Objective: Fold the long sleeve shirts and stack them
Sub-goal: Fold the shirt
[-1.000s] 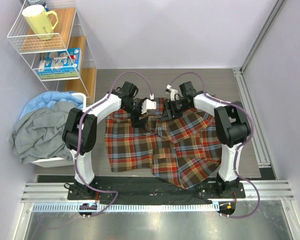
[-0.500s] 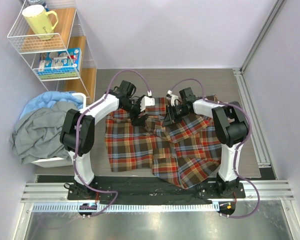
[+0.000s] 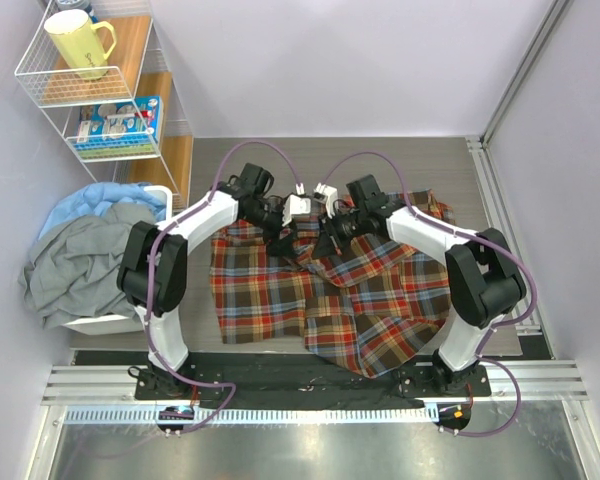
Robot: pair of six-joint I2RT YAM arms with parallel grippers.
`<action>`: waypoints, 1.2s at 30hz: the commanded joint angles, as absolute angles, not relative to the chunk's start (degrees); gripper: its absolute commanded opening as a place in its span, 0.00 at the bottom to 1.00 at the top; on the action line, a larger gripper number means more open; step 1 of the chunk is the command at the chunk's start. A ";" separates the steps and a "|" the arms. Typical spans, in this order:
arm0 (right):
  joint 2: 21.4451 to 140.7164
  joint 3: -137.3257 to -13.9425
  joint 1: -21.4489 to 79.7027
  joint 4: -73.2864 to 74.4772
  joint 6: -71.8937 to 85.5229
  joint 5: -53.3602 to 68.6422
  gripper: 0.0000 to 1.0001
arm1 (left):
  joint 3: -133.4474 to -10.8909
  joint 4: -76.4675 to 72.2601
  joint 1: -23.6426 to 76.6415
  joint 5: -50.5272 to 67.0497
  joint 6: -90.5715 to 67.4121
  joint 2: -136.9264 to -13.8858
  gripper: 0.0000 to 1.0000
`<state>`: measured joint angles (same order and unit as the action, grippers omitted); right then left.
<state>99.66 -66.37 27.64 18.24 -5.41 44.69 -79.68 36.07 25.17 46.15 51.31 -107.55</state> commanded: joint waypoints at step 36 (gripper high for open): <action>83.32 -66.16 25.32 20.91 -5.54 40.96 0.45 | -74.44 33.38 31.02 52.56 31.72 -89.75 0.00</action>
